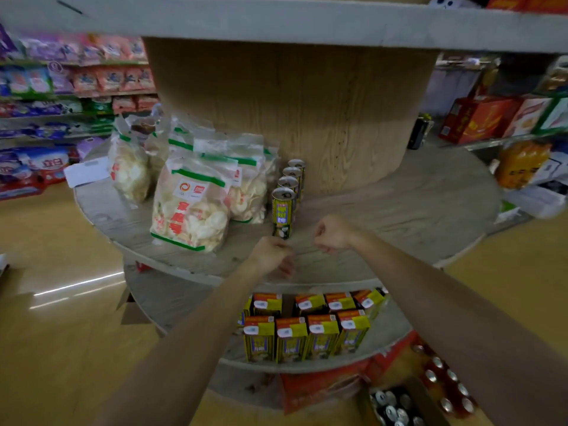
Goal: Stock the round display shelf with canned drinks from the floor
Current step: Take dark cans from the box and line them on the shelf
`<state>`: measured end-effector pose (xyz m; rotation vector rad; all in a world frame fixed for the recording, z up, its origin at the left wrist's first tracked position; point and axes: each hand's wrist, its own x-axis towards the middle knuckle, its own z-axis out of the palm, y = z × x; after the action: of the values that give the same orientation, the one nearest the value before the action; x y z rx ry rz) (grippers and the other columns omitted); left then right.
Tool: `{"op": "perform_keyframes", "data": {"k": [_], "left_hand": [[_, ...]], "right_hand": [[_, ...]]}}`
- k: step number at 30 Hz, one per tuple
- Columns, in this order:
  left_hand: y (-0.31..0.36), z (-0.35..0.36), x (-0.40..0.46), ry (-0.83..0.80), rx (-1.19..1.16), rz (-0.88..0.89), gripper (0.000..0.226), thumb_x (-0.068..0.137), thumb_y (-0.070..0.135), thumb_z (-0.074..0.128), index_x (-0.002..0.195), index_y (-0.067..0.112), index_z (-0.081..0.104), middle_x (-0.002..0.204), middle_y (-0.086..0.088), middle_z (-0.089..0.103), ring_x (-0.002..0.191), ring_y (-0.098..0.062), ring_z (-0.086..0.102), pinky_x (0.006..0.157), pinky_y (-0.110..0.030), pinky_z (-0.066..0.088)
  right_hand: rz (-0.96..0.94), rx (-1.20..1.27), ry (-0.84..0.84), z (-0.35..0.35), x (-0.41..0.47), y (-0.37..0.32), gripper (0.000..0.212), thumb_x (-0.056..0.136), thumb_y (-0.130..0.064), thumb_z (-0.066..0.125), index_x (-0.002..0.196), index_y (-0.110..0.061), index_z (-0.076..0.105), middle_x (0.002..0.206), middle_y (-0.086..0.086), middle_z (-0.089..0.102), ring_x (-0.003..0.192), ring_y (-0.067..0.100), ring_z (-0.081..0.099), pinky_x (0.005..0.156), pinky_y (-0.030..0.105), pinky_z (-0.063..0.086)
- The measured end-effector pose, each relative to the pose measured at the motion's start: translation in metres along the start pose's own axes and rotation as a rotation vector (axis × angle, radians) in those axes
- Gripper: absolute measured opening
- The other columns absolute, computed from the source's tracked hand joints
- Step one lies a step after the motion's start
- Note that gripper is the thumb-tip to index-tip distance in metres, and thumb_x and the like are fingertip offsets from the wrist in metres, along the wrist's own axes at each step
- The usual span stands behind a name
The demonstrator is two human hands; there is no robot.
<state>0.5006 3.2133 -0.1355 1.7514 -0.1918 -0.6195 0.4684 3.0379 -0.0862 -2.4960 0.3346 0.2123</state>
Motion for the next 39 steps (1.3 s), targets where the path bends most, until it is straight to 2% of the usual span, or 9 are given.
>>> {"op": "perform_keyframes", "data": {"k": [4, 9, 17, 21, 25, 28, 31, 33, 39], "left_hand": [[-0.008, 0.05, -0.021, -0.128, 0.015, 0.009, 0.014, 0.096, 0.005, 0.053, 0.084, 0.008, 0.059, 0.068, -0.014, 0.065, 0.048, -0.021, 0.064, 0.045, -0.031, 0.054], [-0.026, 0.119, -0.036, -0.237, 0.193, 0.03, 0.014, 0.097, 0.006, 0.053, 0.084, 0.011, 0.059, 0.075, -0.017, 0.064, 0.052, -0.023, 0.061, 0.043, -0.026, 0.052], [-0.059, 0.227, -0.023, -0.365, 0.591, 0.035, 0.02, 0.095, 0.015, 0.059, 0.099, -0.003, 0.066, 0.081, -0.019, 0.07, 0.063, -0.024, 0.064, 0.061, -0.033, 0.053], [-0.064, 0.304, -0.008, -0.452, 0.691, 0.005, 0.016, 0.097, 0.016, 0.055, 0.099, 0.004, 0.066, 0.083, -0.011, 0.07, 0.068, -0.019, 0.065, 0.066, -0.033, 0.056], [-0.079, 0.392, 0.001, -0.475, 0.741, -0.008, 0.01, 0.095, 0.011, 0.056, 0.09, 0.008, 0.063, 0.079, -0.013, 0.065, 0.053, -0.014, 0.059, 0.041, -0.016, 0.044], [-0.106, 0.452, 0.012, -0.497, 0.759, -0.05, 0.014, 0.091, 0.013, 0.061, 0.077, 0.015, 0.06, 0.073, -0.013, 0.064, 0.058, -0.021, 0.06, 0.049, -0.027, 0.049], [-0.141, 0.499, 0.026, -0.55, 0.843, -0.091, 0.009, 0.086, 0.014, 0.065, 0.078, 0.016, 0.063, 0.073, -0.004, 0.064, 0.072, -0.022, 0.062, 0.063, -0.032, 0.048], [-0.165, 0.52, 0.034, -0.564, 0.877, -0.127, 0.007, 0.088, 0.016, 0.065, 0.082, 0.014, 0.063, 0.078, -0.004, 0.063, 0.077, -0.019, 0.06, 0.067, -0.031, 0.045], [-0.249, 0.553, 0.053, -0.666, 0.97, -0.272, 0.011, 0.095, 0.013, 0.053, 0.085, 0.01, 0.049, 0.085, -0.01, 0.047, 0.078, -0.021, 0.044, 0.068, -0.032, 0.037]], "right_hand": [[0.051, 0.058, 0.016, 0.003, -0.038, 0.041, 0.025, 0.091, -0.002, 0.058, 0.068, -0.011, 0.059, 0.057, 0.005, 0.06, 0.042, 0.009, 0.058, 0.05, 0.027, 0.052], [0.188, 0.188, -0.063, 0.001, -0.089, 0.111, 0.024, 0.099, -0.005, 0.051, 0.076, -0.01, 0.055, 0.066, 0.008, 0.062, 0.039, 0.005, 0.06, 0.042, 0.02, 0.051], [0.36, 0.262, -0.128, 0.009, -0.151, 0.252, 0.016, 0.094, -0.006, 0.052, 0.082, -0.009, 0.061, 0.072, 0.01, 0.063, 0.052, 0.013, 0.059, 0.054, 0.025, 0.053], [0.427, 0.325, -0.097, 0.004, -0.178, 0.33, 0.02, 0.087, 0.002, 0.051, 0.074, -0.008, 0.062, 0.069, 0.012, 0.064, 0.059, 0.021, 0.062, 0.064, 0.039, 0.058], [0.582, 0.411, -0.049, 0.004, -0.204, 0.412, 0.013, 0.093, -0.006, 0.056, 0.085, -0.016, 0.055, 0.076, 0.004, 0.059, 0.064, 0.017, 0.059, 0.052, 0.025, 0.046], [0.658, 0.453, -0.045, 0.016, -0.217, 0.475, 0.004, 0.093, -0.009, 0.057, 0.091, -0.012, 0.057, 0.079, 0.006, 0.06, 0.069, 0.02, 0.06, 0.067, 0.031, 0.056], [0.768, 0.528, -0.101, 0.039, -0.233, 0.532, 0.019, 0.093, -0.009, 0.058, 0.076, -0.016, 0.054, 0.084, 0.011, 0.062, 0.085, 0.027, 0.062, 0.09, 0.042, 0.056], [0.825, 0.535, -0.119, 0.063, -0.241, 0.568, 0.007, 0.093, -0.013, 0.058, 0.088, -0.01, 0.063, 0.1, 0.019, 0.067, 0.097, 0.034, 0.066, 0.093, 0.044, 0.054], [0.959, 0.571, -0.162, 0.141, -0.242, 0.626, 0.029, 0.097, -0.015, 0.048, 0.119, -0.004, 0.063, 0.119, 0.017, 0.063, 0.114, 0.034, 0.058, 0.092, 0.034, 0.046]]}}
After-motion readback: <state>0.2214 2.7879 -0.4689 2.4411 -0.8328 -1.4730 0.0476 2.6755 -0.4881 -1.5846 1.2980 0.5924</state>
